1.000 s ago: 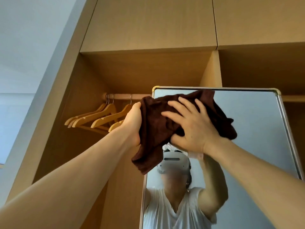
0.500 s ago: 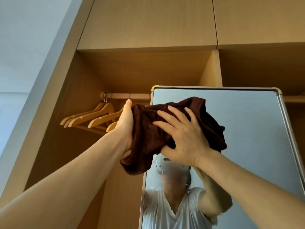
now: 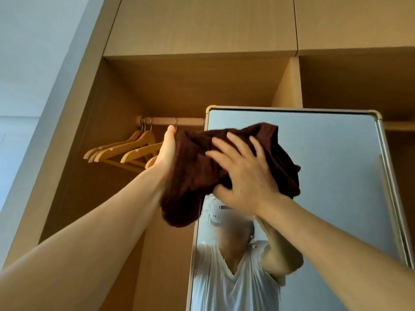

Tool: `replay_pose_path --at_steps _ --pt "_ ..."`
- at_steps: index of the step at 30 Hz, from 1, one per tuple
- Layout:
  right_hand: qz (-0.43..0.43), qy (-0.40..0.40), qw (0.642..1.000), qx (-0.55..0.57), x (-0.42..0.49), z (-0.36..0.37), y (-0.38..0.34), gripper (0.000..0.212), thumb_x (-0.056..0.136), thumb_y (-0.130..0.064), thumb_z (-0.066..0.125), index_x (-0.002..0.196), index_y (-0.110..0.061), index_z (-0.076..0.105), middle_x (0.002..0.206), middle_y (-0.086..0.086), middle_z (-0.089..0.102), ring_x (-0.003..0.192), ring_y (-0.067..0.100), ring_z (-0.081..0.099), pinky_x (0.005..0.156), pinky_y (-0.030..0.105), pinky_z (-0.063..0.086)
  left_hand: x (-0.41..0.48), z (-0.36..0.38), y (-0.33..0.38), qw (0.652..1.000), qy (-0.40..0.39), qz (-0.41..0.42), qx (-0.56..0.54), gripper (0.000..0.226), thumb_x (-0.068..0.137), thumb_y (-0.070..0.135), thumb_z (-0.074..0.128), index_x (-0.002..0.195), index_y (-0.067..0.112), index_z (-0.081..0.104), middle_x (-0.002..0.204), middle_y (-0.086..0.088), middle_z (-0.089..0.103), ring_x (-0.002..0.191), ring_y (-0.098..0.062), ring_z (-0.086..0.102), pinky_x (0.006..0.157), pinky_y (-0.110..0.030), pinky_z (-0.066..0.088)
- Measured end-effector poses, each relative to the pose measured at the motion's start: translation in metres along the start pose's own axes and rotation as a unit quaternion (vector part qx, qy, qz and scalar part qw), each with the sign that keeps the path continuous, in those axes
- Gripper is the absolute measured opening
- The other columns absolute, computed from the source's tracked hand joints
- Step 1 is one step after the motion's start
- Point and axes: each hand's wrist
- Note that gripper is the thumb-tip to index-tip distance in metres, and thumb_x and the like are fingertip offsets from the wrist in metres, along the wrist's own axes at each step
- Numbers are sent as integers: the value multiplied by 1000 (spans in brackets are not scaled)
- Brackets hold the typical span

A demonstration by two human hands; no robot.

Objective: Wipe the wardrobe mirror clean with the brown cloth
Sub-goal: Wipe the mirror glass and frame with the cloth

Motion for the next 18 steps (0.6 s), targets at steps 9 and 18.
replay_pose_path --at_steps 9,18 --pt "-26 -84 996 -10 6 -20 36 67 76 -53 51 139 -35 38 155 -9 23 144 15 8 114 46 -3 -11 8 0 989 48 -45 133 80 84 75 36 105 7 70 106 -15 72 92 -31 71 78 -39 52" --pt "7 -41 999 -31 -45 -16 17 72 73 -56 40 139 -28 42 152 1 31 143 27 19 113 54 8 -16 19 3 975 29 -48 216 76 80 75 44 103 8 69 109 -15 70 97 -31 67 72 -34 52"
Point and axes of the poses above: each hand's wrist, its own x-axis towards the middle knuckle, its own z-axis out of the palm, y = z × x
